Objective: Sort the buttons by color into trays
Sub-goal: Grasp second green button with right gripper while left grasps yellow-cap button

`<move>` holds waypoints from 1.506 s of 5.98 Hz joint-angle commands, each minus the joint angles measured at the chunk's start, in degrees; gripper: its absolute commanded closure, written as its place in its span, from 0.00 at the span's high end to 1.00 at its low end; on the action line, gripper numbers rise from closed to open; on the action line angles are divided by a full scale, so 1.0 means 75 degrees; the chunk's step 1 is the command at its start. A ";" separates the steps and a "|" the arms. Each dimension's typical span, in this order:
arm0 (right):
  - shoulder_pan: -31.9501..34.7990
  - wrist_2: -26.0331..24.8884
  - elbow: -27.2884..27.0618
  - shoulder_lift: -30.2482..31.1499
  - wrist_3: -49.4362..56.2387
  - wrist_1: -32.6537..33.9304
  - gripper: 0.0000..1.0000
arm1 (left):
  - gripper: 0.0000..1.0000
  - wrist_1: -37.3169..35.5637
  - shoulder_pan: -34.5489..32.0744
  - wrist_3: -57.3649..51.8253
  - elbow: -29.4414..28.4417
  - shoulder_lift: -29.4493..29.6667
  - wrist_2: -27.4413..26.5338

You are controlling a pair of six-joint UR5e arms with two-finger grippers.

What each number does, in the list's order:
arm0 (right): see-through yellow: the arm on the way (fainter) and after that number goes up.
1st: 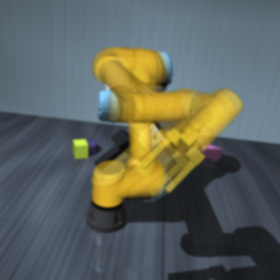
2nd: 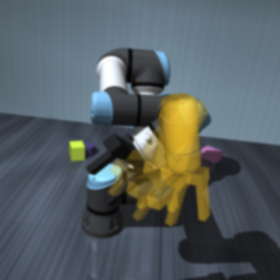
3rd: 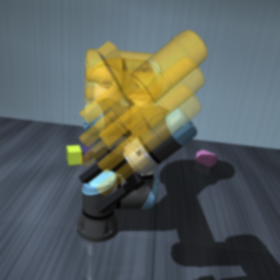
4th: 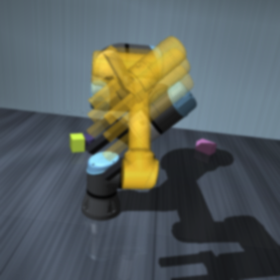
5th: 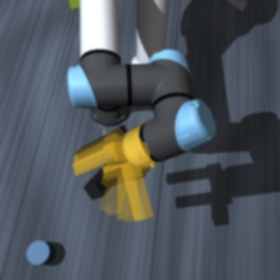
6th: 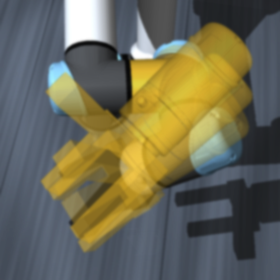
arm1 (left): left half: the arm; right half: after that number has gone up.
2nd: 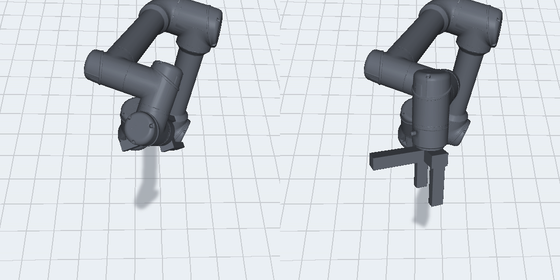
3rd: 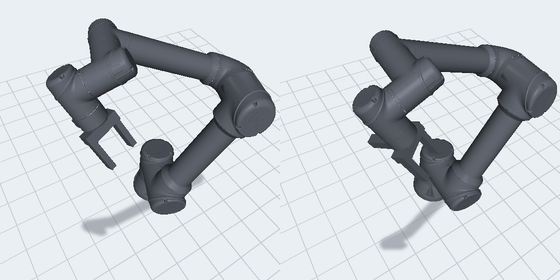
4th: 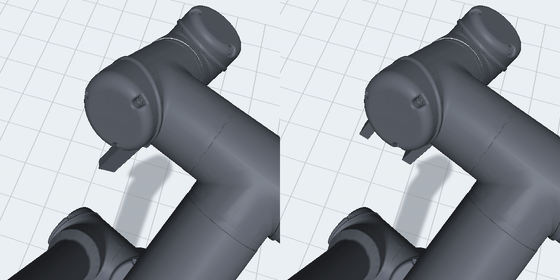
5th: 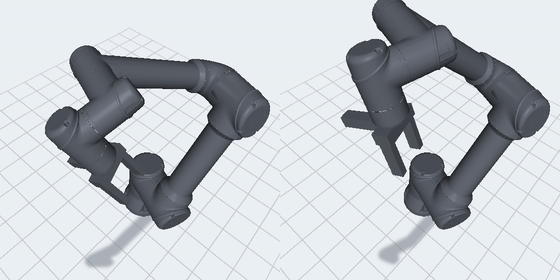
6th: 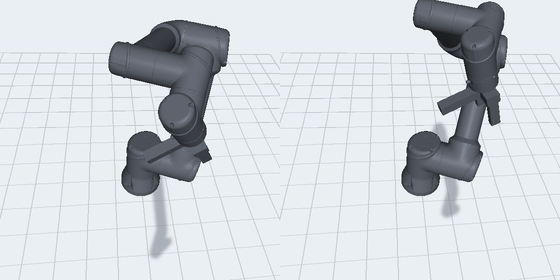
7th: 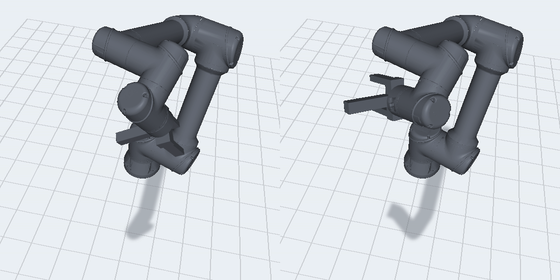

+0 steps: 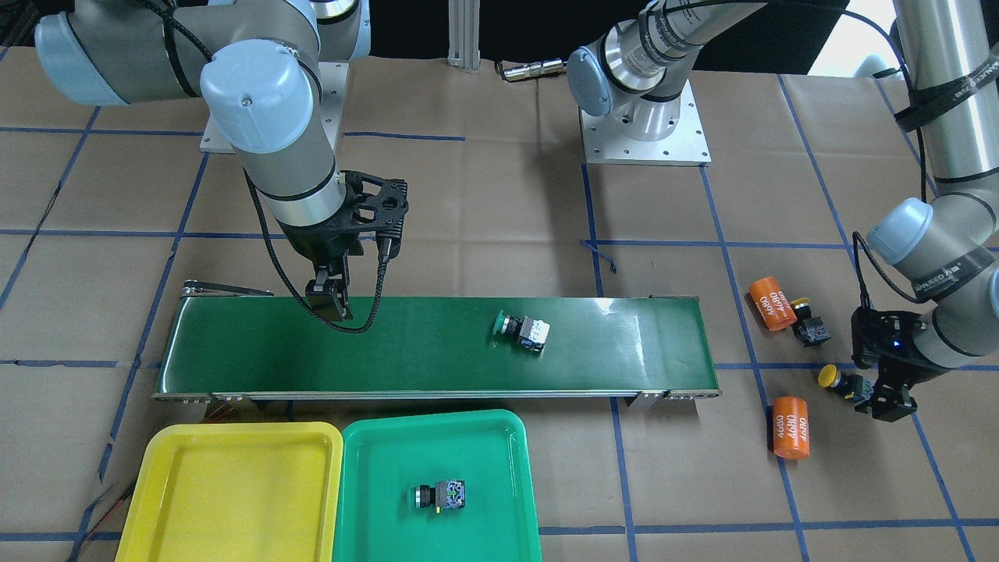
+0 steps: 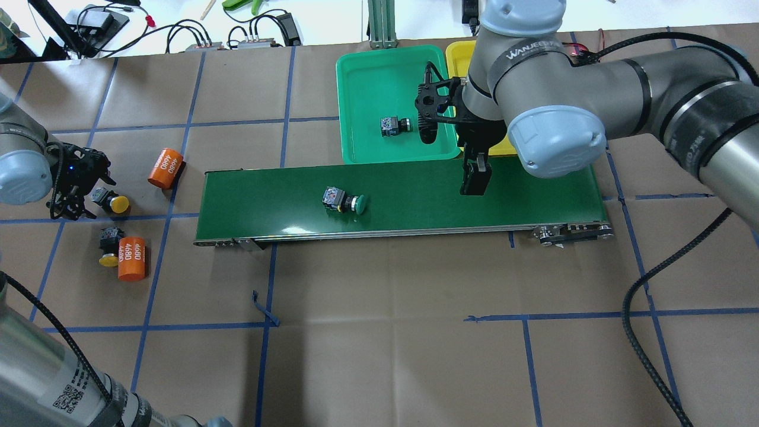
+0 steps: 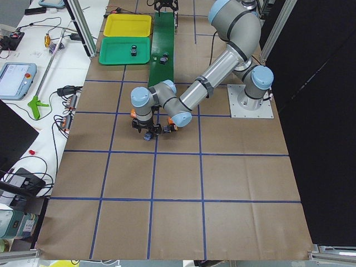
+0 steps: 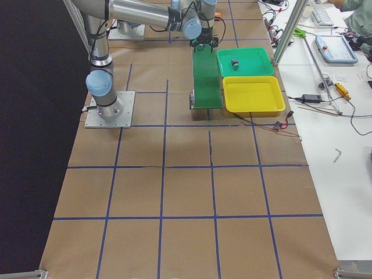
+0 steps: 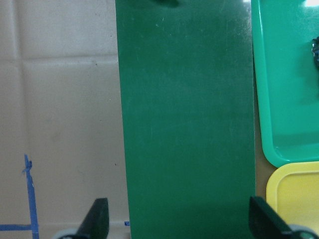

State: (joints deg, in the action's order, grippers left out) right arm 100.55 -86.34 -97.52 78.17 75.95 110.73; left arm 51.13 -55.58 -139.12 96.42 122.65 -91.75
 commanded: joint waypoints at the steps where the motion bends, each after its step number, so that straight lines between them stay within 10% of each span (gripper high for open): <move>1: 0.0570 -0.0008 0.0007 -0.0506 -0.0794 0.0805 1.00 | 0.09 -0.0009 0.0005 0.0022 -0.0070 -0.0075 0.0198; 6: 0.1208 -0.0089 -0.0016 -0.1375 -0.1444 0.1769 1.00 | 0.03 0.2635 -0.1757 0.4097 0.0116 -0.1995 0.0116; 9: 0.0345 -0.0125 -0.0692 -0.1295 -0.1141 0.2015 1.00 | 0.04 0.2465 -0.3531 0.6954 0.0749 -0.1976 0.0116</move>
State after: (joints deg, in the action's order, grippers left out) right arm 106.00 -87.36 -100.39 68.12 66.22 124.68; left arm 70.18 -79.00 -92.40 100.97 107.10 -90.84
